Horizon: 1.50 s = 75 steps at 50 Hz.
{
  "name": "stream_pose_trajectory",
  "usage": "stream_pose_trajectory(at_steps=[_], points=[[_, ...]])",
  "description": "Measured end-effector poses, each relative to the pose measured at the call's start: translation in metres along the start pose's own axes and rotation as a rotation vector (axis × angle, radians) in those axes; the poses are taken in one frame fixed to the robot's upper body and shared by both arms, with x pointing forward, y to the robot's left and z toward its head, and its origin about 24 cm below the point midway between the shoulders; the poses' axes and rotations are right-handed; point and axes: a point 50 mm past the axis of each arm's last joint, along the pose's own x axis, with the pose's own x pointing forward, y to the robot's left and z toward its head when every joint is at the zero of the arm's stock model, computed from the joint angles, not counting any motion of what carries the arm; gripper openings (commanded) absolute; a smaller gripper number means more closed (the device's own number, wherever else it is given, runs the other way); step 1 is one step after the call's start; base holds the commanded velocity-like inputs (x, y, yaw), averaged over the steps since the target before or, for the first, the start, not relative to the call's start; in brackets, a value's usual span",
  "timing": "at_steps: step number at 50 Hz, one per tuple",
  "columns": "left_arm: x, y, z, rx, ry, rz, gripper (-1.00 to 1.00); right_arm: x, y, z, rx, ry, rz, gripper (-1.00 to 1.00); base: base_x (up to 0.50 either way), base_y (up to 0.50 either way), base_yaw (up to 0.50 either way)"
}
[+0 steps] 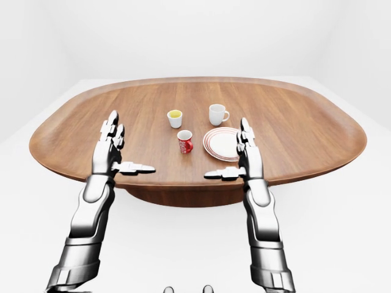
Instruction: Pick up the red mug and put it on the plate
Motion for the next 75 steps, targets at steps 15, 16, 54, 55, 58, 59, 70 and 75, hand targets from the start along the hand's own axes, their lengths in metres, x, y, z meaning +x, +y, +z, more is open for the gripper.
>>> stream_pose_trajectory(at_steps=[15,16,54,55,58,59,70,75], points=[[0.025,0.009,0.002,0.027,0.016,0.031,1.00,0.019,-0.005,0.019,-0.056,-0.058,0.026,1.00,0.00,0.00,0.00],[0.026,0.009,0.002,0.028,0.018,0.032,1.00,0.020,-0.005,0.020,-0.059,-0.060,0.027,1.00,0.00,0.00,0.00],[0.035,0.014,-0.002,0.038,0.049,0.048,1.00,0.026,-0.004,0.020,-0.096,-0.052,0.052,1.00,0.02,0.00,0.00],[0.036,0.014,-0.002,0.038,0.049,0.048,1.00,0.026,-0.004,0.020,-0.096,-0.052,0.052,1.00,0.20,0.00,0.00],[0.036,0.014,-0.002,0.038,0.049,0.048,1.00,0.026,-0.004,0.021,-0.098,-0.053,0.052,1.00,0.20,0.00,0.00],[0.036,0.014,-0.002,0.039,0.049,0.047,1.00,0.026,-0.004,0.021,-0.098,-0.053,0.052,1.00,0.20,0.00,0.00],[0.035,0.013,-0.003,0.040,0.053,0.046,1.00,0.025,-0.003,0.022,-0.104,-0.059,0.054,1.00,0.20,0.00,0.00],[0.035,0.012,-0.004,0.039,0.056,0.045,1.00,0.025,-0.003,0.023,-0.107,-0.061,0.055,1.00,0.20,0.00,0.00]])
